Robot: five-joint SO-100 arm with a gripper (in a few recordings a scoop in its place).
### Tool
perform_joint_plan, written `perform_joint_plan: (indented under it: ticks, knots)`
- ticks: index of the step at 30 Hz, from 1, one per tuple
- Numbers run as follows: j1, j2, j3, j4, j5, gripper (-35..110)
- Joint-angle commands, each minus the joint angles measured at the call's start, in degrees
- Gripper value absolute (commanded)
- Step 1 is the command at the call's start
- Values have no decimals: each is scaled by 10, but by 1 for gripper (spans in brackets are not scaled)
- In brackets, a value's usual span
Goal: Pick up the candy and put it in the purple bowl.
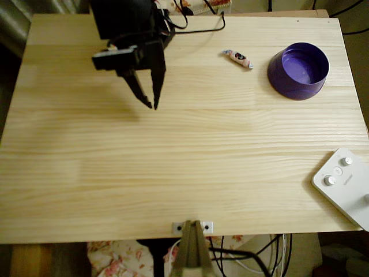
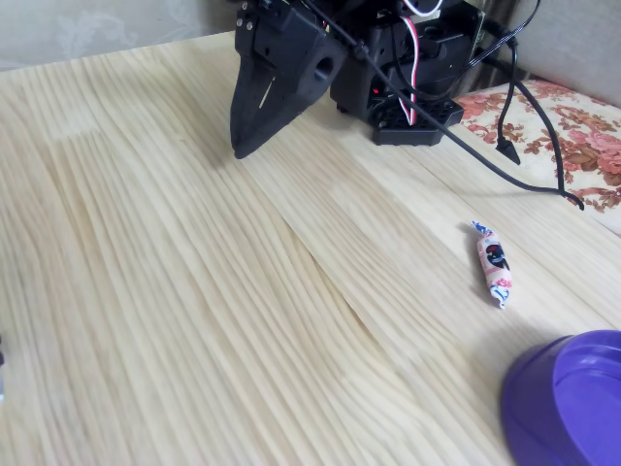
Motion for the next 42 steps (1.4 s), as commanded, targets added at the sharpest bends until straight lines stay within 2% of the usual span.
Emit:
perform_joint_plan:
  ticks: [1, 31, 42]
  knots:
    - [-8, 17, -4, 6, 6, 0]
    - [-11, 17, -18, 10, 34, 0]
    - [-93, 17, -105, 51, 99, -1]
